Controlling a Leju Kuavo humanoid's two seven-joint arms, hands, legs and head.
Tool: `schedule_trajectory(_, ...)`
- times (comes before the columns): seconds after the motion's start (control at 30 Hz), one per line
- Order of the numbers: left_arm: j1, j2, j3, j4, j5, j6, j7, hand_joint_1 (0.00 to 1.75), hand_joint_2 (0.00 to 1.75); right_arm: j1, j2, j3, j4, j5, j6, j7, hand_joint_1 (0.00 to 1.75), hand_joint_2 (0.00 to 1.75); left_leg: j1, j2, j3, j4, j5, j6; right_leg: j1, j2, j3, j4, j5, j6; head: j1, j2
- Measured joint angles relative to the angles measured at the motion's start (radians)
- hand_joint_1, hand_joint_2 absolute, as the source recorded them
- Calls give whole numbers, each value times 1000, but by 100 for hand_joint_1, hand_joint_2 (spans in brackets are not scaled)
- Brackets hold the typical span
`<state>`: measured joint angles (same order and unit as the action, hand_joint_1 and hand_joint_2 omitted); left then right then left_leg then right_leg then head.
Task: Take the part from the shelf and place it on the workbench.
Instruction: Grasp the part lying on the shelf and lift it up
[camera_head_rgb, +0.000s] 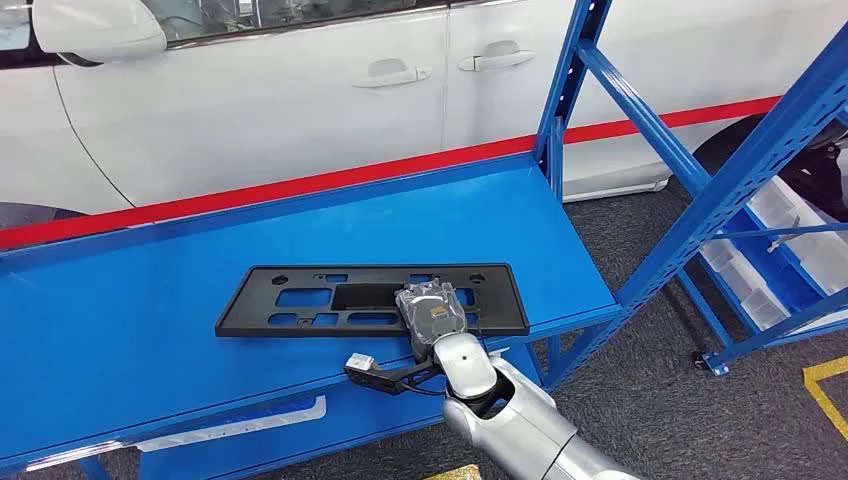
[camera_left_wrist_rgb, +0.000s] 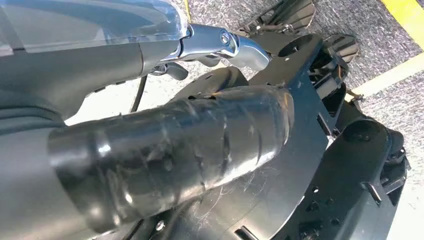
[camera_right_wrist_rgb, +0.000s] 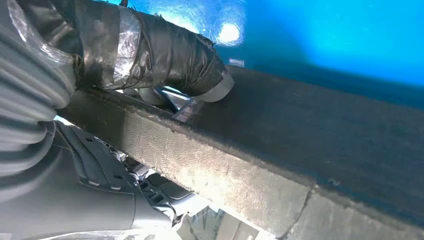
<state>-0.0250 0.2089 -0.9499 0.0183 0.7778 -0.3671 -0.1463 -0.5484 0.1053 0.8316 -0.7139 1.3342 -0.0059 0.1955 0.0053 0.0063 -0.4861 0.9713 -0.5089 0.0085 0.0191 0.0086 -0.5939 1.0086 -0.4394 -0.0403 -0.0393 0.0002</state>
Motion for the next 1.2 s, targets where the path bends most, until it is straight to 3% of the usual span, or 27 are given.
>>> schedule_trajectory(0.3,8,-4,0,0,42,-39,-33,0,175,36,-19,-17,-55,-20,-28,-33,175,175,0,0,-1,0,0,0,0,0,-1,0,0,0,0,0)
schedule_trajectory(0.47,0,-18,-1,0,52,30,-9,0,175,52,-44,-32,-111,-59,-52,-84,175,175,-1,0,-1,0,0,0,-1,0,-1,0,0,0,0,0)
schedule_trajectory(0.67,-2,-37,-6,0,98,56,-24,0,175,61,-110,-40,-328,-122,-26,-229,175,175,-1,1,-2,1,0,0,-1,2,-2,0,0,0,0,0)
schedule_trajectory(0.87,31,-27,-26,0,90,31,-75,0,175,78,-135,-19,-586,-136,-12,-229,175,175,-2,0,-3,2,-2,1,-2,1,-3,0,0,1,0,0)
schedule_trajectory(1.07,35,-14,-47,0,79,2,-69,0,175,82,-156,0,-697,-138,-34,-234,175,175,-4,0,-6,8,-3,4,-5,1,-3,1,1,4,0,0)
schedule_trajectory(1.2,35,-10,-54,0,72,8,-66,0,175,87,-169,5,-744,-144,-58,-244,175,175,-4,0,-7,10,2,10,-6,1,-2,0,8,13,0,0)
